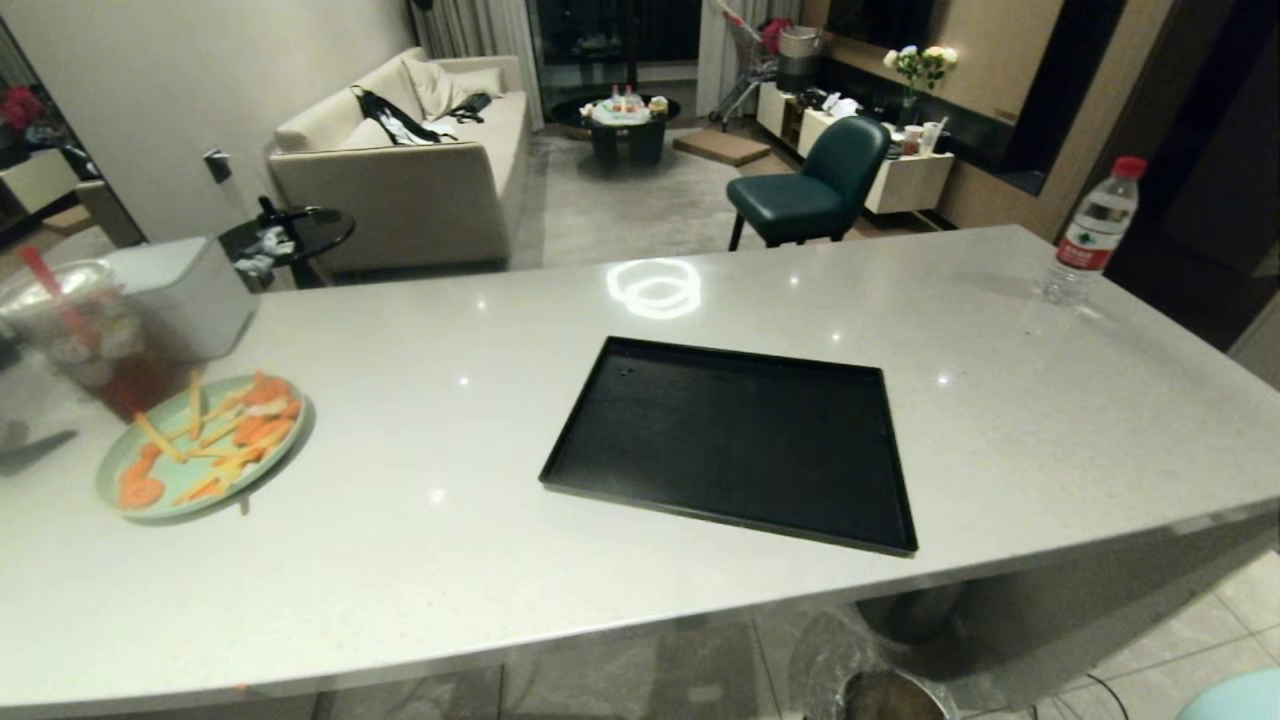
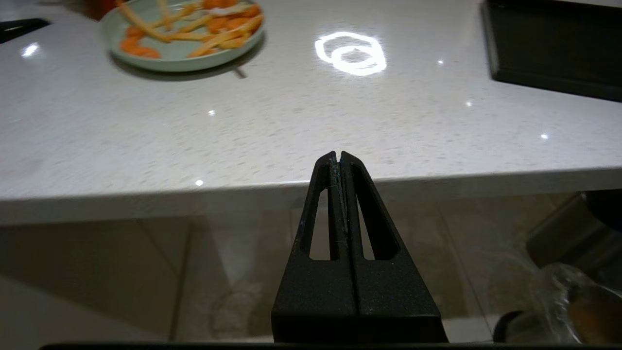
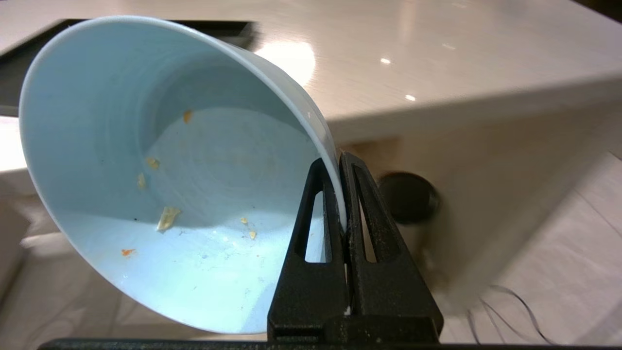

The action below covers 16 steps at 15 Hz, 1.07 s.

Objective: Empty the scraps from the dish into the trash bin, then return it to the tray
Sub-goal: Put the bowl back to the table

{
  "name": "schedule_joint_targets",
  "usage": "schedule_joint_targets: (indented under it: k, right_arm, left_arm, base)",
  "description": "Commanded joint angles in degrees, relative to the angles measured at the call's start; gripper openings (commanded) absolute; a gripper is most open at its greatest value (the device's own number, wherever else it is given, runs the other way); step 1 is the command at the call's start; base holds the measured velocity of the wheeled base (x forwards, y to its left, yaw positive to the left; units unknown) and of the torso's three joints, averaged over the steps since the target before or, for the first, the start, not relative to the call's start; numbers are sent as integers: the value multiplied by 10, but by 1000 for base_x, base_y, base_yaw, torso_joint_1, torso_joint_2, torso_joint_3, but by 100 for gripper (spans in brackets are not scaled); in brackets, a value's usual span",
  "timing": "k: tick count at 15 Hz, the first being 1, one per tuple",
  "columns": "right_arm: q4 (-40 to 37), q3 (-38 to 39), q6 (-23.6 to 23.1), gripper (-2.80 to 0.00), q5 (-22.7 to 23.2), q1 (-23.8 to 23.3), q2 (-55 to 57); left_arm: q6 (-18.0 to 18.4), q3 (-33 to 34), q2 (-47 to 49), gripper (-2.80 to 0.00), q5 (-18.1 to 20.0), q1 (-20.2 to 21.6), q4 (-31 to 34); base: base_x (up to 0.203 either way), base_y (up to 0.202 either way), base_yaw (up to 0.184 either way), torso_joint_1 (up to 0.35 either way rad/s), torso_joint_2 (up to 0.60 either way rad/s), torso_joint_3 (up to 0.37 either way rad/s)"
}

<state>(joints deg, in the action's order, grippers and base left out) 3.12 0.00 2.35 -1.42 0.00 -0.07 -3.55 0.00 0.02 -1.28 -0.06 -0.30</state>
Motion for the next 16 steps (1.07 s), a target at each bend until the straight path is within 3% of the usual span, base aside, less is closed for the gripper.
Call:
schedule_joint_targets:
  k: [1,8,16]
  right_arm:
    - [1,0,0,-280,0,0,1]
    - [1,0,3,-280,0,0,1]
    - [1,0,-5,-280,0,0,1]
  left_arm:
    - [-1,0,1,-280,0,1,0]
    - [-1,0,1,-280,0,0,0]
    - [-1,0,1,-280,0,0,0]
  base:
    - [-1,-8,153,12,2,-1]
    - [-1,-9,175,3,2,0]
    - [0,0,0,0,0,0]
